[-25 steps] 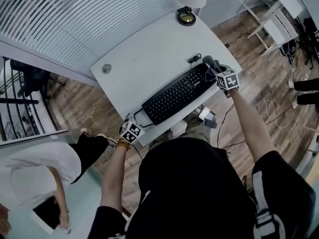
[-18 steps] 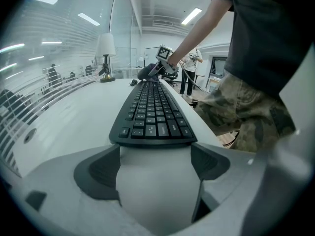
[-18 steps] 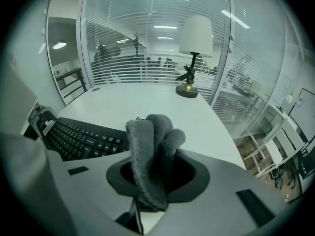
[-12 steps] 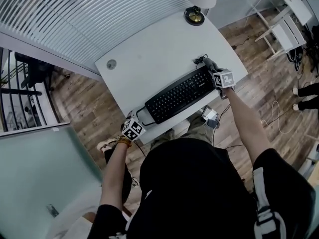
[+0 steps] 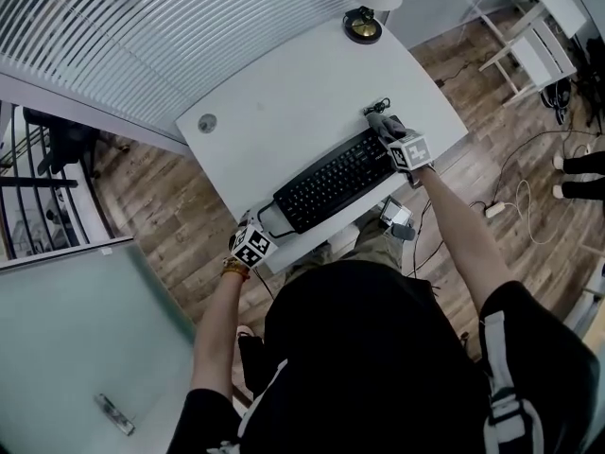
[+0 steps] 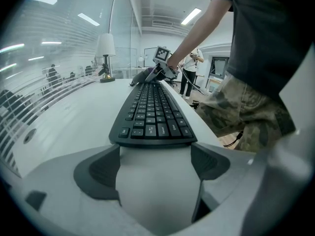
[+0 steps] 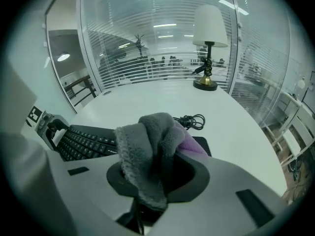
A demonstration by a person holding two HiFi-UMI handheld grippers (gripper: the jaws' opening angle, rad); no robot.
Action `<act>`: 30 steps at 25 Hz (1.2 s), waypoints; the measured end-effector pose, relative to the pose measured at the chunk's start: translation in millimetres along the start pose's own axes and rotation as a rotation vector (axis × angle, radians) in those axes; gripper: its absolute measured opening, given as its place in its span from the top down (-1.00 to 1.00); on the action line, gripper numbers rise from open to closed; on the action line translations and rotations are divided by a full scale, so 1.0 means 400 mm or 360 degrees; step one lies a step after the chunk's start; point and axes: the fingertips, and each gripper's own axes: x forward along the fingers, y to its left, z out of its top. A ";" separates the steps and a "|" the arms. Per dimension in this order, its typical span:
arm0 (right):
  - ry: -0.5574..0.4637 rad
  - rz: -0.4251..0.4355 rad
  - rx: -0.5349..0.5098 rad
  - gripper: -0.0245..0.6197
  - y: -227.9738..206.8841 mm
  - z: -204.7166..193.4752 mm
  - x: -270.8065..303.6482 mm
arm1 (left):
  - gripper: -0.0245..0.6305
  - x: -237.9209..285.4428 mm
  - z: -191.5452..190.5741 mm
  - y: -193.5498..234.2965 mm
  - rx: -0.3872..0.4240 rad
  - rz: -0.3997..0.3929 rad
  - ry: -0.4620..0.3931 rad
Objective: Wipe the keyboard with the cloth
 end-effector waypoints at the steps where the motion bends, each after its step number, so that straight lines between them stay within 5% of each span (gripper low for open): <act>1: -0.0006 0.0005 -0.0002 0.67 0.014 0.000 0.003 | -0.43 0.001 0.001 0.000 -0.0001 -0.0001 0.0000; 17: -0.0036 0.0075 -0.0112 0.68 0.187 0.004 0.019 | -0.43 -0.002 0.000 0.000 0.0008 0.0004 -0.0008; 30: -0.0014 0.0061 -0.0120 0.68 0.203 -0.001 0.019 | -0.43 -0.003 -0.008 -0.003 0.0006 0.0003 -0.0010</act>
